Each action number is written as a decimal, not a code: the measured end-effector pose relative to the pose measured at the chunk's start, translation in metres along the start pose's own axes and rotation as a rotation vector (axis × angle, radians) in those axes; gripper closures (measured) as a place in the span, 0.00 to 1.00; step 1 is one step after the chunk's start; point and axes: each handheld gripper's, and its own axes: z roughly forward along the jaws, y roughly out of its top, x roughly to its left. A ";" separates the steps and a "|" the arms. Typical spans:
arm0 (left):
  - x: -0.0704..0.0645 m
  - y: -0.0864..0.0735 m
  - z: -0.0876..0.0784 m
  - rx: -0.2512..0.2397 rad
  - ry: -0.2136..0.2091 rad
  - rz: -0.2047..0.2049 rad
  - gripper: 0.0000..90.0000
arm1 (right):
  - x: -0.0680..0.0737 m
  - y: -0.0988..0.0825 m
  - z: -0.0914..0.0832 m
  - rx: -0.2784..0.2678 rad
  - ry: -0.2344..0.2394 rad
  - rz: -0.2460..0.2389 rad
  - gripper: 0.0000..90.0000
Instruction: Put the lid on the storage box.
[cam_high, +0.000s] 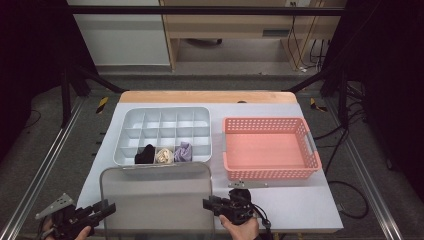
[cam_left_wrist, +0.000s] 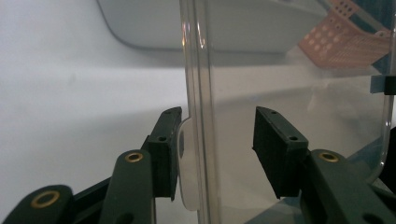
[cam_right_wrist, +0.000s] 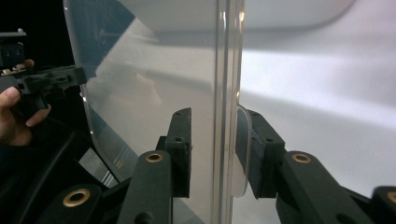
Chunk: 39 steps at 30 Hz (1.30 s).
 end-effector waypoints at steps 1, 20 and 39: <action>-0.001 0.004 -0.002 -0.012 0.003 0.007 0.58 | 0.000 0.000 0.000 0.000 0.000 0.000 0.74; -0.006 0.099 -0.004 -0.154 0.043 0.104 0.59 | 0.009 0.085 -0.001 -0.147 0.003 -0.115 0.71; 0.007 0.152 0.017 -0.272 0.037 0.090 0.61 | 0.000 0.157 0.011 -0.176 -0.039 -0.136 0.67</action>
